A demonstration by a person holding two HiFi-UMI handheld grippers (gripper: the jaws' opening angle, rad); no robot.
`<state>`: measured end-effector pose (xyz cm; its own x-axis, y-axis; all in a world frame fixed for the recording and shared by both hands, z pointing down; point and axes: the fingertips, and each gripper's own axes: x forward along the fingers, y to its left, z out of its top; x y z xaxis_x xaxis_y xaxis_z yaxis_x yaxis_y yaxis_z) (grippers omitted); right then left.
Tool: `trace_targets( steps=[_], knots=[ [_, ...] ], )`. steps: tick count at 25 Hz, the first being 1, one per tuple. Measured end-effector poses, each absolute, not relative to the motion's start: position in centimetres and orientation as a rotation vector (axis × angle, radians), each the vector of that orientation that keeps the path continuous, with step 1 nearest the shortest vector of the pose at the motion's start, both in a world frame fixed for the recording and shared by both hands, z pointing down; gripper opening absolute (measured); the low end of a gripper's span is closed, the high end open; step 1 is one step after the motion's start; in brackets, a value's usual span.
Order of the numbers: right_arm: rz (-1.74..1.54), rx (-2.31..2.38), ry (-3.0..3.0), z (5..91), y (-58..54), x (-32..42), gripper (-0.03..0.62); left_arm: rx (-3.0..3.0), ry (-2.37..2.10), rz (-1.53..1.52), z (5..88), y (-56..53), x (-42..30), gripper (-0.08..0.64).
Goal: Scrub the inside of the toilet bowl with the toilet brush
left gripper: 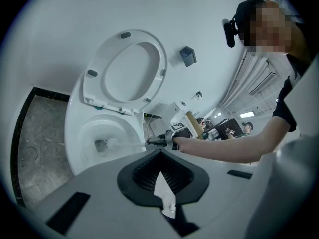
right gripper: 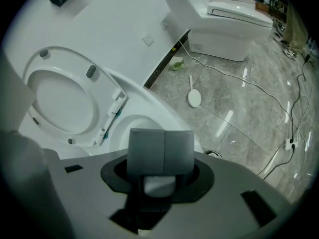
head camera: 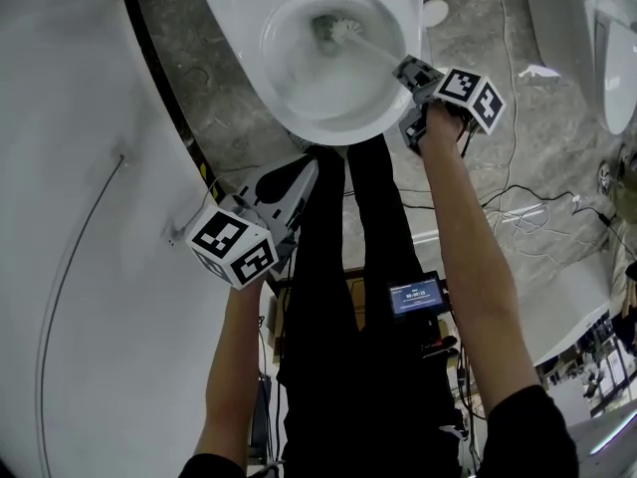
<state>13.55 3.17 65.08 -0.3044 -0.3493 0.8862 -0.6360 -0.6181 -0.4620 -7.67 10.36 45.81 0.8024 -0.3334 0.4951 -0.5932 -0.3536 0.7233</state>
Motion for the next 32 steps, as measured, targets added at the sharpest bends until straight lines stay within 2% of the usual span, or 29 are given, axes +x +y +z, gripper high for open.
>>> trace_targets(
  steps=[18,32],
  knots=[
    [1.791,1.466,-1.403,63.5,12.3,11.8,0.166,1.975,-0.671,0.306,46.2,11.0,-5.9,0.009],
    [0.972,1.055,-1.654,63.1,13.3,5.9,0.160,1.960,-0.668,0.297,46.2,11.6,-5.9,0.009]
  ],
)
